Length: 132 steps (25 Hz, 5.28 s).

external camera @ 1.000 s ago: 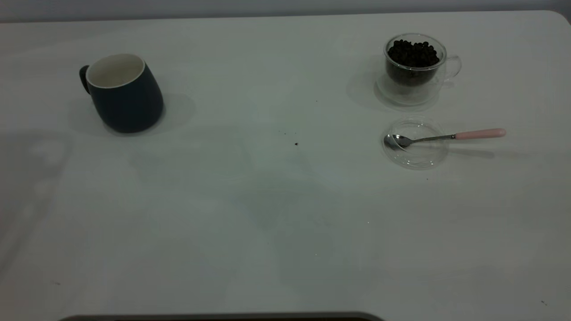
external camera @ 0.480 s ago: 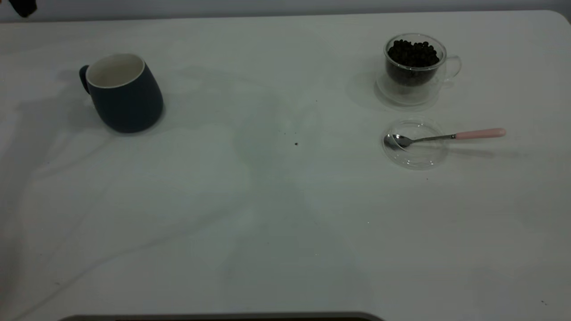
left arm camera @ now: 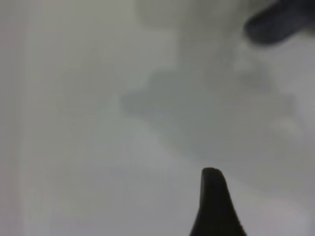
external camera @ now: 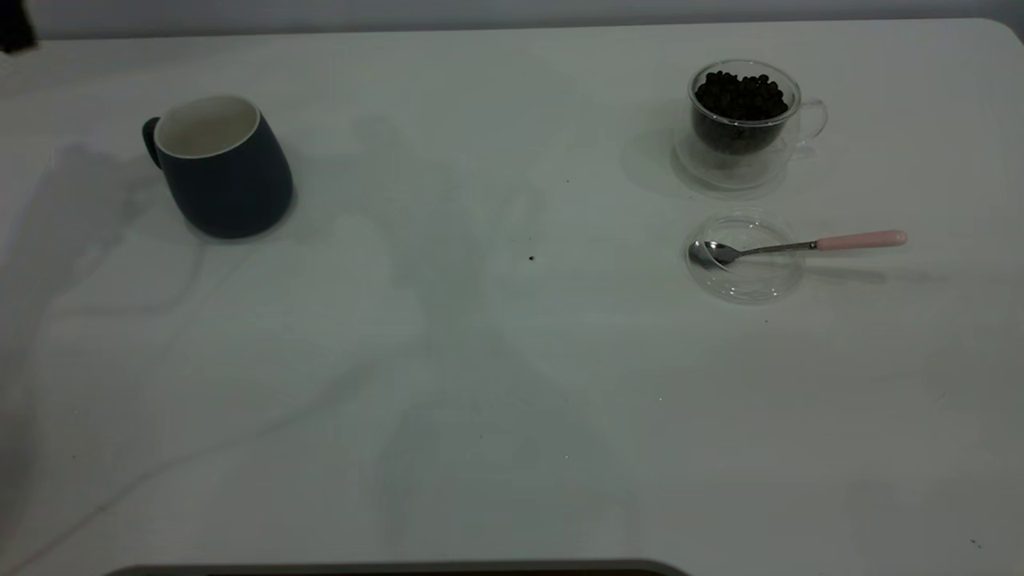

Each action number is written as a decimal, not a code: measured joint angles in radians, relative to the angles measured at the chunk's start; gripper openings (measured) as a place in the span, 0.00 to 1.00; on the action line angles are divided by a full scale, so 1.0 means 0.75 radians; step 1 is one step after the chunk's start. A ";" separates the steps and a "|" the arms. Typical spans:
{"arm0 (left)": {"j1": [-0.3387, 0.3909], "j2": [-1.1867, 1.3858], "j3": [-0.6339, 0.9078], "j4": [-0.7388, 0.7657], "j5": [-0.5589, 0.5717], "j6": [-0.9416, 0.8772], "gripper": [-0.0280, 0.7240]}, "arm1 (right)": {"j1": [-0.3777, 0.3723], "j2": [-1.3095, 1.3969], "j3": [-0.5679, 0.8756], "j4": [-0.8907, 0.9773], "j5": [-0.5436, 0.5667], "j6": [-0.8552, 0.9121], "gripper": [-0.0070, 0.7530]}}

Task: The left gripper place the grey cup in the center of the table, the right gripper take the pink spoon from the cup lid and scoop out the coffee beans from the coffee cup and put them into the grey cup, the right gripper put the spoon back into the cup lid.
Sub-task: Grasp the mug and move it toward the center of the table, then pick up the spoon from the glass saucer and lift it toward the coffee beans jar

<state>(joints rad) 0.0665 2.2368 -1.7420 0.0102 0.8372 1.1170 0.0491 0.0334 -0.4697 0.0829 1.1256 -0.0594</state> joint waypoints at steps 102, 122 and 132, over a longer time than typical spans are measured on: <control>-0.378 -1.960 1.102 0.032 0.444 -1.440 0.79 | 0.000 0.000 0.000 0.004 0.001 0.000 0.60; -0.369 -2.885 1.675 0.035 0.386 -1.556 0.79 | 0.000 0.000 0.000 0.004 0.001 0.000 0.60; -0.096 -3.006 1.675 0.037 0.394 -1.556 0.79 | 0.000 0.000 0.000 0.004 0.001 0.000 0.60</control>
<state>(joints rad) -0.0055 -0.0178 -0.4861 0.0377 1.1330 -0.0498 0.0491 0.0334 -0.4697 0.0857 1.1264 -0.0594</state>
